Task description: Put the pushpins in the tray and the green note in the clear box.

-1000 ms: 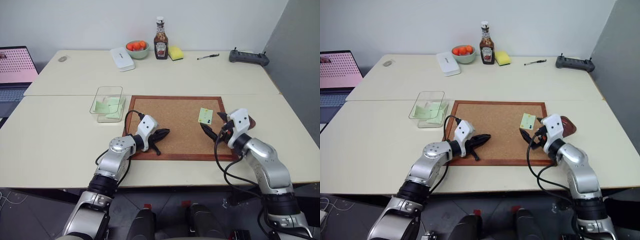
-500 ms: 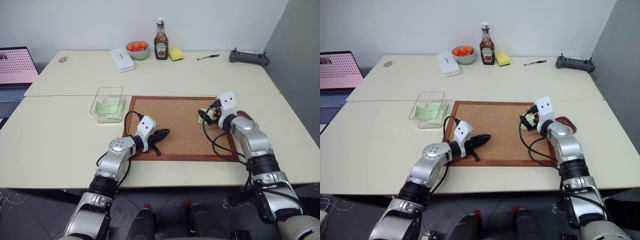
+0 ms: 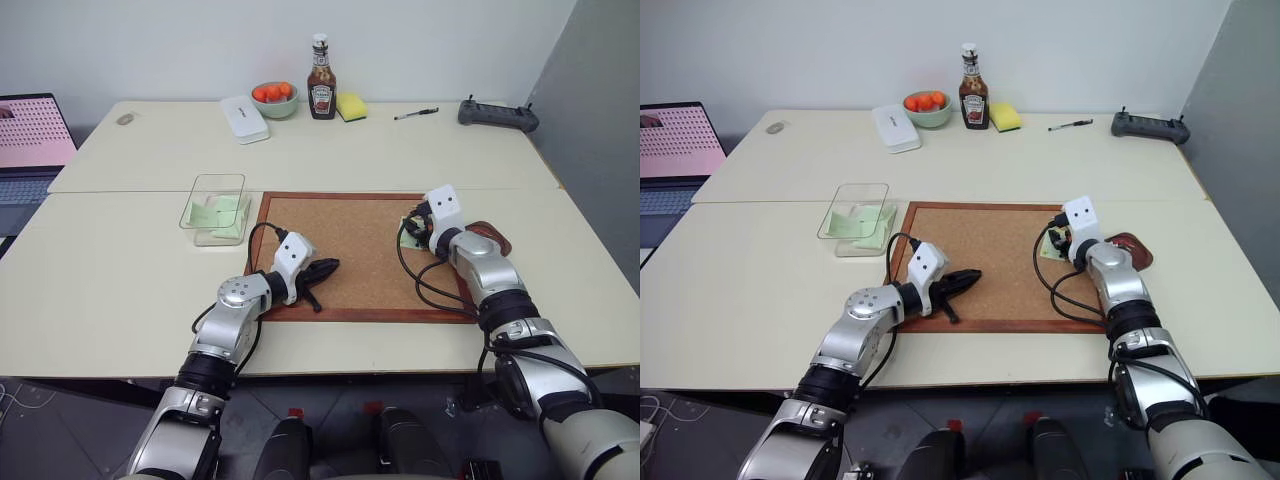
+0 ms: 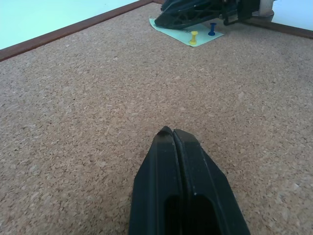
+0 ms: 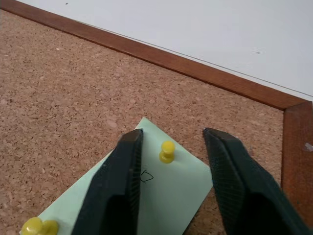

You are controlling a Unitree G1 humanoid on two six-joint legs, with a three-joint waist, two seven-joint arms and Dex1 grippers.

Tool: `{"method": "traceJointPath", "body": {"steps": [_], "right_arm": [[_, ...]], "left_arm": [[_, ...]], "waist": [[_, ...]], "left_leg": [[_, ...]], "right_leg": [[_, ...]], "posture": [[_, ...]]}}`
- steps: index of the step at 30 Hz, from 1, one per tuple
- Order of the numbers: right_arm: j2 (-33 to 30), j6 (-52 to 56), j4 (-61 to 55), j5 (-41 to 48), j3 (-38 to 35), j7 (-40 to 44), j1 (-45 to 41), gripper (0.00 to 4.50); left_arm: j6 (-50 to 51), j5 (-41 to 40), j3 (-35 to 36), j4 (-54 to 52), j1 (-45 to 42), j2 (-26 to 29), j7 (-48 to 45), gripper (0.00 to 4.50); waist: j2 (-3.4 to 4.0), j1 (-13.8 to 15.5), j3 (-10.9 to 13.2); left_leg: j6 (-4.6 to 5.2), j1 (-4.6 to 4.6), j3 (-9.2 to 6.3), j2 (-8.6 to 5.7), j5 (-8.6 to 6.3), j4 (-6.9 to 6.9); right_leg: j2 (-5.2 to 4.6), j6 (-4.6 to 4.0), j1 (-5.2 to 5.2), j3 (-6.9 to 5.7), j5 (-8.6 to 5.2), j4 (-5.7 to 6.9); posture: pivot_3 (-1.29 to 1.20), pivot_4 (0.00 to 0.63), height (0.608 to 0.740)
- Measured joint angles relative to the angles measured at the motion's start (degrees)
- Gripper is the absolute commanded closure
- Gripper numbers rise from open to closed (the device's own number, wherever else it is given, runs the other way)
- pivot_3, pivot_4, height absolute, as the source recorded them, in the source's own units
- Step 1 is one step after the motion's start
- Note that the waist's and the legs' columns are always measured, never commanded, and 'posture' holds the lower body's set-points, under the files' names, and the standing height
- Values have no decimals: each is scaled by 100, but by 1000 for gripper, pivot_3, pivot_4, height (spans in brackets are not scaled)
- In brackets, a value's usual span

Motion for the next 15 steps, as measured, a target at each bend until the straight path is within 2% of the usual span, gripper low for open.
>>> {"method": "traceJointPath", "body": {"steps": [5,7,15], "right_arm": [[17,-90,69,-51,-4,12,-59,4196],[38,-99,69,-52,-5,29,-59,4436],[37,-99,52,-50,-19,74,-52,4436]], "left_arm": [[22,17,2,-70,42,1,5,4500],[45,23,2,-85,42,1,8,4500],[121,42,-5,-124,44,5,7,4500]], "waist": [[0,-2,0],[1,-2,0],[1,-5,0]], "left_leg": [[0,0,0,0,0,-1],[0,0,-1,0,0,-1],[0,1,0,0,0,-1]], "right_leg": [[0,0,0,0,0,0],[0,0,0,0,0,0],[0,0,0,0,0,0]], "posture": [[0,150,740],[0,150,740],[0,150,740]]}}
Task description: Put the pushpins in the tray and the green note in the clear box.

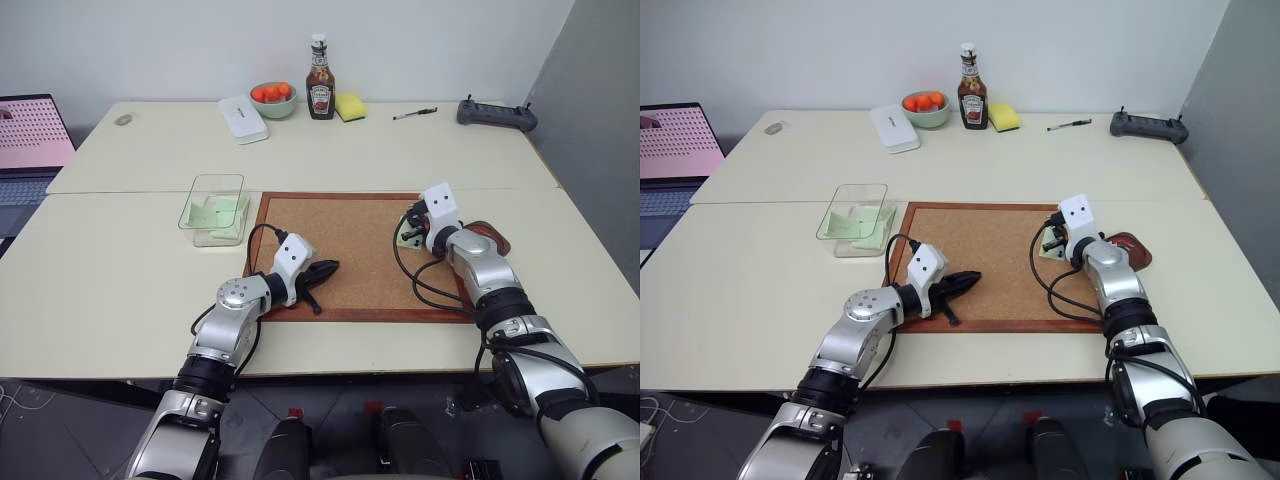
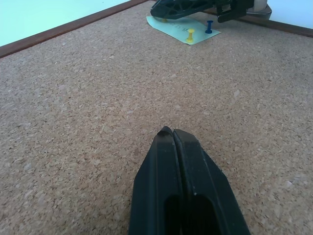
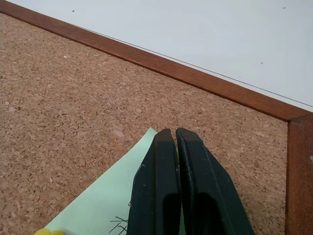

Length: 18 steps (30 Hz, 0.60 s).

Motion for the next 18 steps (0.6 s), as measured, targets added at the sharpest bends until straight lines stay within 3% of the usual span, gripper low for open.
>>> {"method": "traceJointPath", "body": {"steps": [18], "right_arm": [[20,116,-441,144,-162,11,244,4436]], "left_arm": [[31,15,-51,-43,5,35,-11,4500]], "waist": [[2,0,1]], "left_leg": [[0,0,-1,0,0,-4]], "right_leg": [[0,-1,-2,0,0,-1]], "posture": [[0,150,740]]}}
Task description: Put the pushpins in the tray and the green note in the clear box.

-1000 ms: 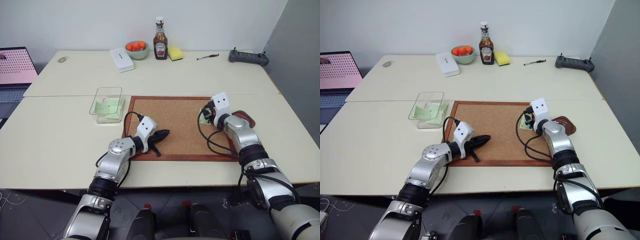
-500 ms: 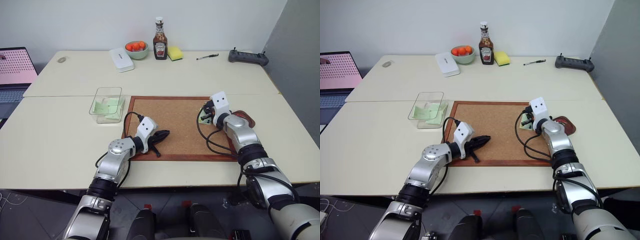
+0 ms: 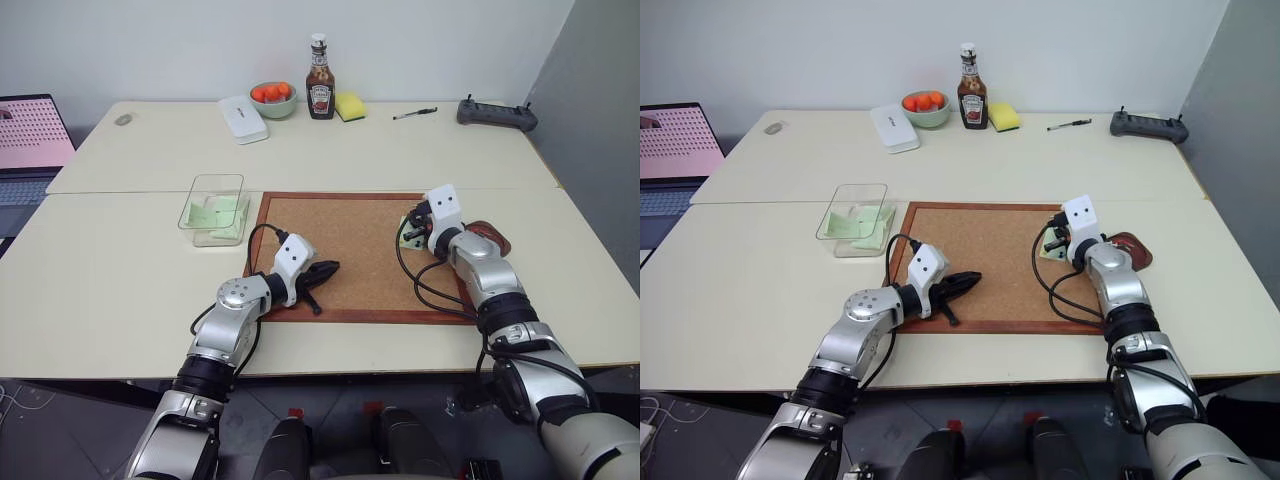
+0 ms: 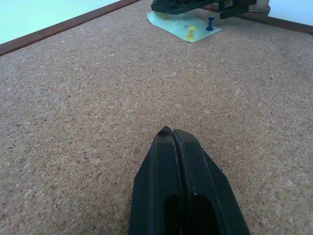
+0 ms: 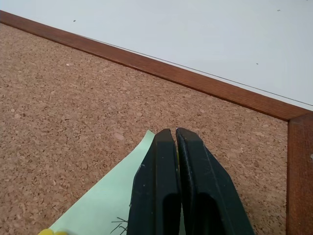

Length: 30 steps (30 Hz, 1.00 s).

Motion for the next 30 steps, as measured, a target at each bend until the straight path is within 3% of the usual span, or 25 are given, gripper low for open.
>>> {"method": "traceJointPath", "body": {"steps": [18,25,30], "right_arm": [[-63,434,-1407,263,-122,34,316,4436],[-1139,1474,-3374,492,-547,284,1338,4436],[-1763,1876,-3980,231,-503,291,2206,4436]], "left_arm": [[65,49,-62,-31,-21,34,2,4500],[49,88,-77,-33,-21,43,-15,4500],[-38,100,-72,82,-54,47,-31,4500]], "waist": [[5,-7,-2],[6,22,-3],[15,5,-9]], "left_leg": [[0,-1,-1,0,0,-1],[1,-2,-1,0,-1,-2],[1,4,6,1,-1,3]], "right_leg": [[0,0,-1,-1,0,-1],[-1,-1,1,-2,-3,-5],[-1,-30,2,2,-21,-3]], "posture": [[0,150,740],[0,150,740],[0,150,740]]}}
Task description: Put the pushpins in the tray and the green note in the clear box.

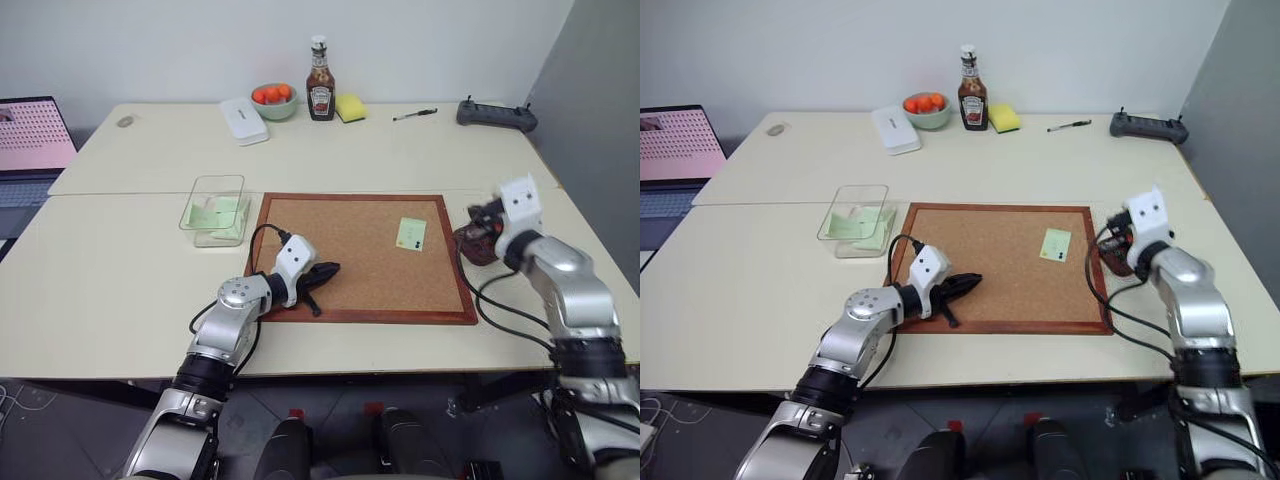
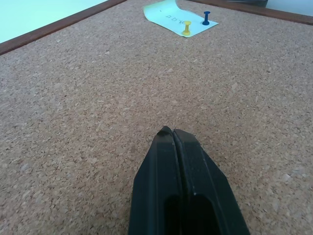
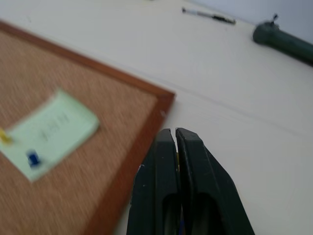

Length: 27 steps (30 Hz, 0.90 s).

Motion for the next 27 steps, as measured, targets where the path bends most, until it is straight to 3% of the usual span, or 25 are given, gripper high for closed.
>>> {"method": "traceJointPath", "body": {"steps": [10,13,27], "right_arm": [[-336,-247,217,-568,240,-18,293,4436],[-335,-367,393,-637,245,-23,291,3903],[-250,-675,910,-801,333,-49,39,572]], "left_arm": [[-35,1,-7,87,-51,-25,-66,4500],[-37,1,-6,90,-52,-27,-72,4500],[-37,2,0,45,-19,-22,-68,4500]], "waist": [[0,11,0],[0,13,0],[0,11,0]], "left_leg": [[0,-2,2,-2,0,3],[0,-2,1,-2,0,3],[0,-1,1,-2,0,0]], "right_leg": [[0,2,1,1,0,-2],[0,3,1,0,1,-1],[0,2,1,0,1,-3]], "posture": [[0,150,740],[0,150,740],[0,150,740]]}}
